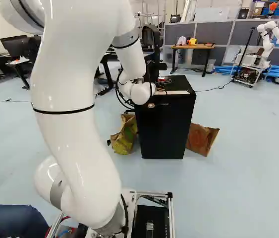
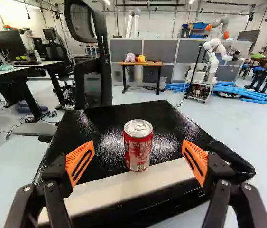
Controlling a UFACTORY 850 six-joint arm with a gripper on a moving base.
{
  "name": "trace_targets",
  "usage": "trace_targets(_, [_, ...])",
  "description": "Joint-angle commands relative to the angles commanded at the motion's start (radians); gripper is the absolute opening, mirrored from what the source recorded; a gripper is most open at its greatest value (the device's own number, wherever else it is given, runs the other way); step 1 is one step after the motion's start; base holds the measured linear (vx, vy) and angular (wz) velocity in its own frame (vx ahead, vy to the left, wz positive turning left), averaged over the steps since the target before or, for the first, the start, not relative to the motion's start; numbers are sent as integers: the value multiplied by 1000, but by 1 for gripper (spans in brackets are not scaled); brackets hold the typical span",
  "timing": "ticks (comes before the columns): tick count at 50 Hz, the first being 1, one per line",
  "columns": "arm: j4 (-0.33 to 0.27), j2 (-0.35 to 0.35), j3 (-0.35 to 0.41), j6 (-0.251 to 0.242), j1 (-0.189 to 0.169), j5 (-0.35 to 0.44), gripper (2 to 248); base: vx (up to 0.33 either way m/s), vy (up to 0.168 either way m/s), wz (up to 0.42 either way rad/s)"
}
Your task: Grab a drink from the fridge
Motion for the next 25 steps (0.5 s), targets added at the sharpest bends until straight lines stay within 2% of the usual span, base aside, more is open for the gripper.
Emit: trace_targets(25, [0, -95, -56, 0, -16, 49, 247, 0, 0, 0])
